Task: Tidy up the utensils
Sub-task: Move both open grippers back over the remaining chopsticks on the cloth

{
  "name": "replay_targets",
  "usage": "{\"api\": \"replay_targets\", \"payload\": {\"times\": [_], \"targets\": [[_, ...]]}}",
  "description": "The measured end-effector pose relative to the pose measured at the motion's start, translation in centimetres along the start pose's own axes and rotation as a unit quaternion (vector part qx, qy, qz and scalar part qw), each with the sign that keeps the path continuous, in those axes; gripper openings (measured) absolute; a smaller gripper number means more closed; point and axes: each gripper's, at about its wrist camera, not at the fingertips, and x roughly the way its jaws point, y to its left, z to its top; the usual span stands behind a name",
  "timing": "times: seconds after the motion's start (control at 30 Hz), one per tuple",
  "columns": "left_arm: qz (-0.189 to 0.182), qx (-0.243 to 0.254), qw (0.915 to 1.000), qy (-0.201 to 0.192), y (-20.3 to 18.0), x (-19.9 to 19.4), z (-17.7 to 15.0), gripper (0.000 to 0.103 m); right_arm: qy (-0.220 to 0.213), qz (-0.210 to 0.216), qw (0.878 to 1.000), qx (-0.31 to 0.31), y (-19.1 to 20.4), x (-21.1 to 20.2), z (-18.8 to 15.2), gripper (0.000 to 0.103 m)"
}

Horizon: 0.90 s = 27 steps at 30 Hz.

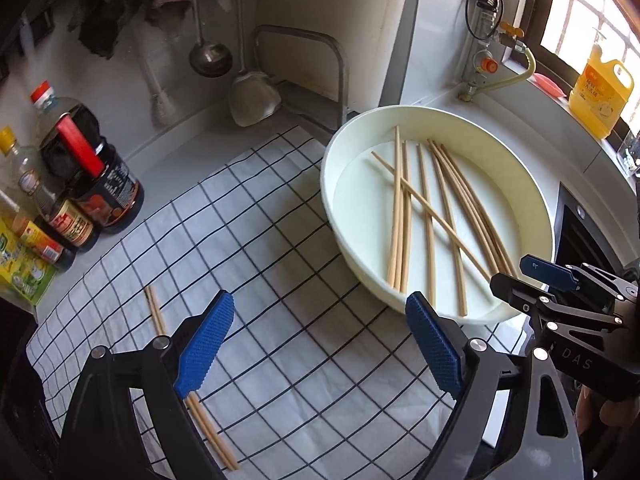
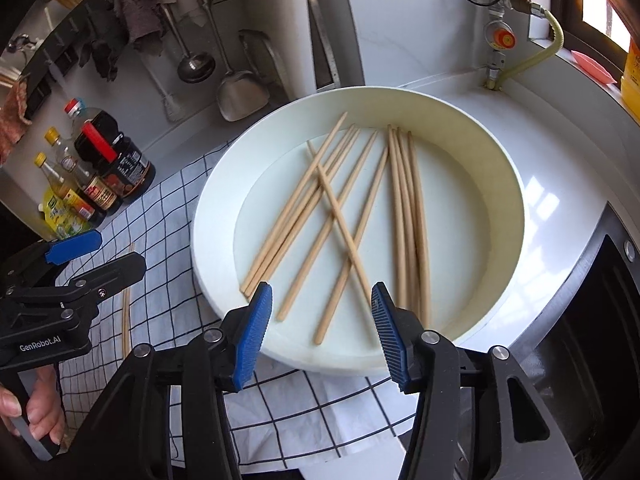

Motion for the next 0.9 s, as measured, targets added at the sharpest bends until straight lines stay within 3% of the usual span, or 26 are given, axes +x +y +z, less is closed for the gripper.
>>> {"api": "replay_targets", "payload": {"times": [0.2,0.47,0.9], "targets": [[0.031,-0.044,0.9985,0.004,3.8,-1.4,-3.4,0.087,0.009,0.016,0.999,-0.051,4.2,0.2,-0.8,0.052],[0.071,-0.117,0.9903,0.02,8.9,-2.6,-7.3,0.087,0.025,0.039,0.993,-0.111,9.5,0.7,-1.9,0.056],[0.095,-0.204,0.9724,0.061,14.7,-2.6,-15.1,0.088,0.066,0.067,0.978,-0.189,17.6,4.1,-5.1,0.058]]}}
